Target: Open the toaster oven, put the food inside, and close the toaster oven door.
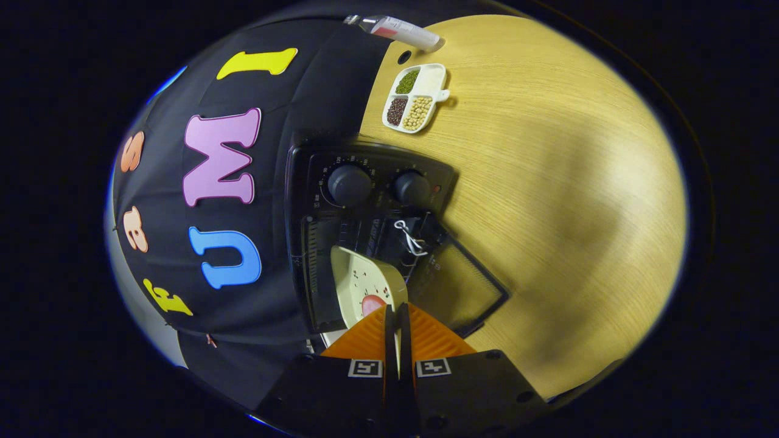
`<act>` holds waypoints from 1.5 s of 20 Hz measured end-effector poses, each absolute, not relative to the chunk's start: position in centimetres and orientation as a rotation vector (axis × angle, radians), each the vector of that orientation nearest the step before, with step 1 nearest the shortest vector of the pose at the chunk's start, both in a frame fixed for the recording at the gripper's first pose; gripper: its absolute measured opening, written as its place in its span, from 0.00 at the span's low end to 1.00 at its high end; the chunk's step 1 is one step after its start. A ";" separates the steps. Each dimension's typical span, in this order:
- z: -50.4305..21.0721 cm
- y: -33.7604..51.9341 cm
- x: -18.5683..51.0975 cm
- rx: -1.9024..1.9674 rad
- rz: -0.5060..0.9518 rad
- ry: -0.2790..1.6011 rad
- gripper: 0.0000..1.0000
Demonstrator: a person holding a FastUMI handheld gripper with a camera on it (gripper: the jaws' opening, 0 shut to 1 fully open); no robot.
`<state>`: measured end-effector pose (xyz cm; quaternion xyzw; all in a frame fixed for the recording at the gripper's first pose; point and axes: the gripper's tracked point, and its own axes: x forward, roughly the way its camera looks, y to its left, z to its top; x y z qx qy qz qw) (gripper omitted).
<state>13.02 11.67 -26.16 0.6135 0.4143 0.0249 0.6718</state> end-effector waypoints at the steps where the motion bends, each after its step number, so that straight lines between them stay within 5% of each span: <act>1: -26.1 12.6 14.0 1.398 0.057 0.917 0.06; 13: -27.9 17.6 20.8 1.456 0.034 0.836 0.06; 26: -25.1 18.3 13.5 1.218 0.118 0.949 0.06; 28: -24.6 18.1 11.3 1.118 0.161 0.958 0.16; 29: -24.4 18.1 10.4 1.072 0.187 0.962 0.32; 30: -24.1 18.1 9.5 1.035 0.212 0.955 0.36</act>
